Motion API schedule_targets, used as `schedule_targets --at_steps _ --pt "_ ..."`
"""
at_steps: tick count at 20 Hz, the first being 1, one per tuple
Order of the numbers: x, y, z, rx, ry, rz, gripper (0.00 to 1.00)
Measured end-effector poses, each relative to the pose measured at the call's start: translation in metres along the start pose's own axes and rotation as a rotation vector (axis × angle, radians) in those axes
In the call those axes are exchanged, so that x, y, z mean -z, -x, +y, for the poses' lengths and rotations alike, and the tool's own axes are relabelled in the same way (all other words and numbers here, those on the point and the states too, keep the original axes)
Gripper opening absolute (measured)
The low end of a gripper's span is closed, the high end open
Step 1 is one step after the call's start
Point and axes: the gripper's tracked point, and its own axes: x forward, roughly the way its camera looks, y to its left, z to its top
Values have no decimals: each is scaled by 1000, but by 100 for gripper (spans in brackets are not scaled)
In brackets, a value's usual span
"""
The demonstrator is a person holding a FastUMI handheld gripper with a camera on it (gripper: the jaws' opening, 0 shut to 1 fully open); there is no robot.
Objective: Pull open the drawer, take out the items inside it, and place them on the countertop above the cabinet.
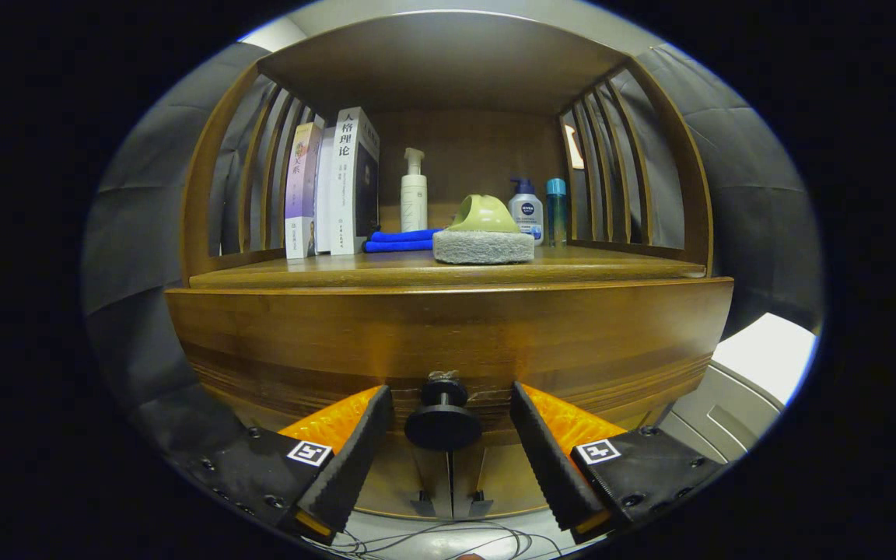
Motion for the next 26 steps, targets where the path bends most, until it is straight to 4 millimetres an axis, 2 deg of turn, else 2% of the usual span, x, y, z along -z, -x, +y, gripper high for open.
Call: schedule_targets --at_steps 7,20,23,26 --pt "-3 -17 1 -4 -15 19 98" --pt "-2 -20 2 -24 8 1 98" --pt "-26 9 5 -43 3 -72 98" --pt "-53 66 3 -58 2 -135 99"
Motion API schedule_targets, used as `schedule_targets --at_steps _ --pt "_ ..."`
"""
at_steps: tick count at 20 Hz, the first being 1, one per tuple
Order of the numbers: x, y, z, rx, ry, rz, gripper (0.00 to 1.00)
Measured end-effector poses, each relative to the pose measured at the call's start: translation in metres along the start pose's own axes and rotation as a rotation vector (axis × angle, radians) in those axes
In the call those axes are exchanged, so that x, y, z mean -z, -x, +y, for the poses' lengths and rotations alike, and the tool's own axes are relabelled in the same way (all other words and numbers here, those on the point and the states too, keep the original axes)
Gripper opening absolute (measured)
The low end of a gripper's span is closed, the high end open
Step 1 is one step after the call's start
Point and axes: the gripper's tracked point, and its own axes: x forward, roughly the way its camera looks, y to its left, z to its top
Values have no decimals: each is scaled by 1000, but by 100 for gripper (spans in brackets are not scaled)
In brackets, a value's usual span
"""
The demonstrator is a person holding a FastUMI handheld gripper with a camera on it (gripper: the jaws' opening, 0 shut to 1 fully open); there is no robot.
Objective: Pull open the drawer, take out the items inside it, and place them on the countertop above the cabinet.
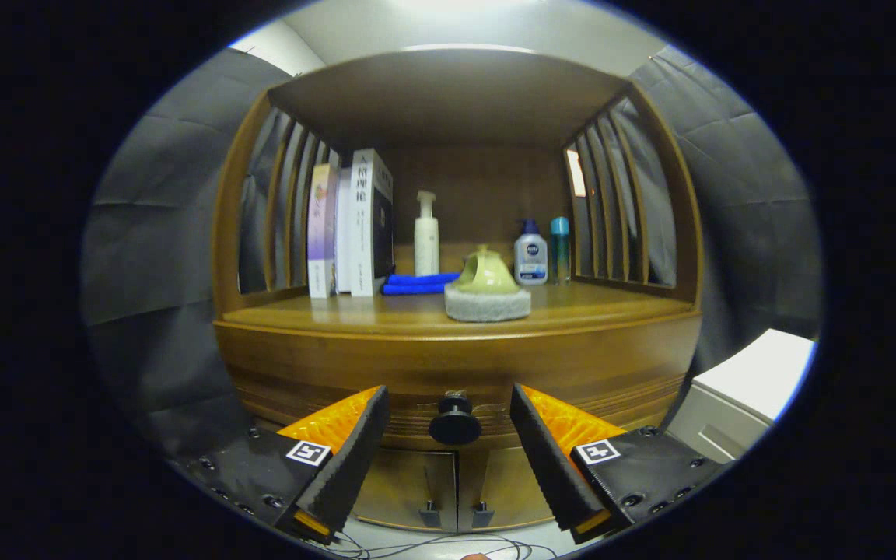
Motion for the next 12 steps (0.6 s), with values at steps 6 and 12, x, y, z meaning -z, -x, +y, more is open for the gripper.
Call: schedule_targets --at_steps 6,12 --pt "-56 85 -6 -56 -5 -86 98" --pt "-100 149 -47 -27 -7 -148 98"
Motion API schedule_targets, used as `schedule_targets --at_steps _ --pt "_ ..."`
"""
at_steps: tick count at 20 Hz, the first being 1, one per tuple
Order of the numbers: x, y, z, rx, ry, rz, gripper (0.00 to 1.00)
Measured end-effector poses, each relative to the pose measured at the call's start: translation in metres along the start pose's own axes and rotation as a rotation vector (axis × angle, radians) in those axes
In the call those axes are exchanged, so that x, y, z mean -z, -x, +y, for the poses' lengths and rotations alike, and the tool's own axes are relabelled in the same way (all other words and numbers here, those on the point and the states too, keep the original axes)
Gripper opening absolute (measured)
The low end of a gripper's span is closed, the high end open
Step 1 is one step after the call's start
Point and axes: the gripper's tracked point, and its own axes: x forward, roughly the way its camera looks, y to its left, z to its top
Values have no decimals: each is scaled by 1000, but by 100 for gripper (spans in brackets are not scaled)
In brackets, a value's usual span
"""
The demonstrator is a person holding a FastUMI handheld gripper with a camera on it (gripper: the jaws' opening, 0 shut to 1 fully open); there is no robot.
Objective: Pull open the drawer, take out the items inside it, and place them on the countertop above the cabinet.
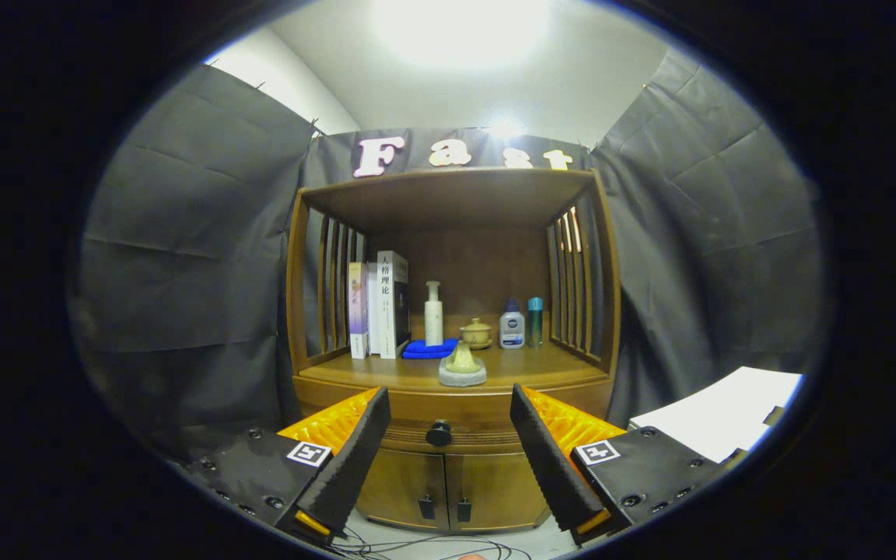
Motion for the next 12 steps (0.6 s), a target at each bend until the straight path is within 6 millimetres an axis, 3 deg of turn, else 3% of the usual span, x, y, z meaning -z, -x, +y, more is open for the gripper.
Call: schedule_targets --at_steps 1,4,8,10,12 --pt "-8 4 -10 38 -27 -7 98" --pt "-22 14 -13 40 -69 -30 98" --pt "-3 35 -8 21 -39 -27 98" --pt "14 37 2 -6 -66 2 98" --pt "29 36 -6 7 -47 43 98"
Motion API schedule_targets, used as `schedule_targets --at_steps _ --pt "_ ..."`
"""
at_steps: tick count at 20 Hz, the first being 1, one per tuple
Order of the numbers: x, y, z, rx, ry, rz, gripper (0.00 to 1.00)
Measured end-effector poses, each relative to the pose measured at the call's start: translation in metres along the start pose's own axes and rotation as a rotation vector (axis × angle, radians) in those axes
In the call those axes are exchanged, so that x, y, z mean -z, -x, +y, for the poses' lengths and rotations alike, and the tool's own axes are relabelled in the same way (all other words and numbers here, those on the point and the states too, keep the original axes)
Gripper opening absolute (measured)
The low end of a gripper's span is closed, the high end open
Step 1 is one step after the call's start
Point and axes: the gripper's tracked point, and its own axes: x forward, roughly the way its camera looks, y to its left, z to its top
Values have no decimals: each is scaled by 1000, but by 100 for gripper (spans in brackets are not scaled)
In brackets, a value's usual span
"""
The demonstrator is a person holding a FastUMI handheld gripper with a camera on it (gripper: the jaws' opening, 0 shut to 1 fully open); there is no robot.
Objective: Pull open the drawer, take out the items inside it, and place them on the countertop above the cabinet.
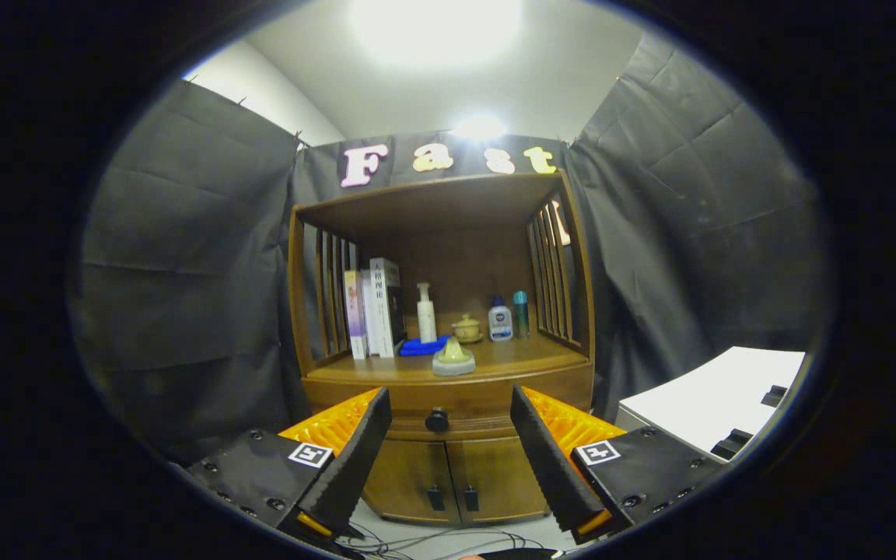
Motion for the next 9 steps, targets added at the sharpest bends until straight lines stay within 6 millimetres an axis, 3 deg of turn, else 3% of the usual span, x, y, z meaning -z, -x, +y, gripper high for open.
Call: schedule_targets --at_steps 5,9 --pt "19 -1 17 -42 17 37 98" --pt "17 3 31 -88 32 32 98"
